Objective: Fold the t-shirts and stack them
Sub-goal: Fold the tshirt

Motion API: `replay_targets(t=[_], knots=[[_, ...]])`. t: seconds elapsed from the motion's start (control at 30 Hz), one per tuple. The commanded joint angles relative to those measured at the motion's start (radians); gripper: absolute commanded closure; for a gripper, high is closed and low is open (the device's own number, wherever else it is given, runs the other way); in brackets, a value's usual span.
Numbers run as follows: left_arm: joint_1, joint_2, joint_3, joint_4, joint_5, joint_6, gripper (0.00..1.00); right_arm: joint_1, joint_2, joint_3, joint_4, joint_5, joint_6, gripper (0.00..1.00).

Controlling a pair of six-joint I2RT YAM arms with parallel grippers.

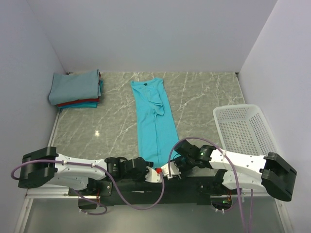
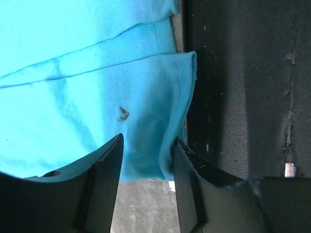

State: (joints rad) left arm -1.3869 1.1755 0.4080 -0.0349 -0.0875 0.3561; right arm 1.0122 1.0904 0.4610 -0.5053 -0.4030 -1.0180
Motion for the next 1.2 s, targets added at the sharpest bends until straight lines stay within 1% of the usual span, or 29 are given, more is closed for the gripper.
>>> replay_targets(t=[0.0,0.07,0.1,0.17,0.2,0.27,0.3,0.47,0.67,0.77,0.83,0.87,0.9,0.97,1.0,1.07,1.1,1.17], knots=[[0.005,-0.016,0.006,-0.023,0.057,0.020,0.49,0.006,0.031,-0.004,0.024,0.072,0.018,0.47],[0.003,-0.043,0.008,-0.028,0.061,0.020,0.48,0.008,0.037,0.002,0.014,0.073,0.021,0.52],[0.005,-0.057,0.006,-0.033,0.066,0.020,0.47,0.006,0.039,0.004,0.013,0.073,0.025,0.58],[0.005,-0.062,0.011,-0.039,0.080,0.021,0.46,0.006,0.039,0.008,0.007,0.075,0.029,0.67],[0.003,-0.060,0.012,-0.043,0.080,0.023,0.45,0.006,0.039,0.010,0.005,0.078,0.033,0.76],[0.003,-0.048,0.020,-0.057,0.101,0.032,0.44,0.006,0.039,0.015,-0.001,0.079,0.038,0.88],[0.005,-0.042,0.023,-0.062,0.107,0.035,0.44,0.006,0.039,0.015,-0.002,0.079,0.039,0.90],[0.005,-0.010,0.028,-0.077,0.134,0.058,0.44,0.006,0.032,0.016,-0.006,0.081,0.042,0.97],[0.012,0.027,0.029,-0.076,0.137,0.066,0.47,0.003,0.029,0.022,-0.004,0.078,0.053,0.99],[0.012,0.070,0.037,-0.083,0.143,0.075,0.53,-0.012,0.011,0.024,-0.007,0.070,0.053,1.00],[0.015,0.095,0.040,-0.082,0.143,0.080,0.59,-0.029,-0.007,0.022,-0.012,0.064,0.049,1.00],[0.019,0.102,0.041,-0.080,0.144,0.080,0.63,-0.035,-0.014,0.022,-0.016,0.059,0.048,1.00],[0.020,0.108,0.045,-0.083,0.143,0.083,0.70,-0.040,-0.018,0.022,-0.018,0.053,0.045,1.00],[0.028,0.118,0.048,-0.073,0.141,0.078,0.77,-0.056,-0.030,0.022,-0.021,0.049,0.044,1.00],[0.031,0.112,0.046,-0.066,0.138,0.073,0.85,-0.061,-0.040,0.024,-0.022,0.043,0.044,1.00],[0.043,0.099,0.048,-0.054,0.134,0.066,0.91,-0.070,-0.046,0.025,-0.022,0.038,0.044,1.00],[0.048,0.092,0.049,-0.053,0.137,0.061,0.96,-0.070,-0.050,0.027,-0.022,0.035,0.047,1.00],[0.064,0.055,0.052,-0.046,0.141,0.058,0.99,-0.080,-0.061,0.037,-0.024,0.017,0.055,1.00]])
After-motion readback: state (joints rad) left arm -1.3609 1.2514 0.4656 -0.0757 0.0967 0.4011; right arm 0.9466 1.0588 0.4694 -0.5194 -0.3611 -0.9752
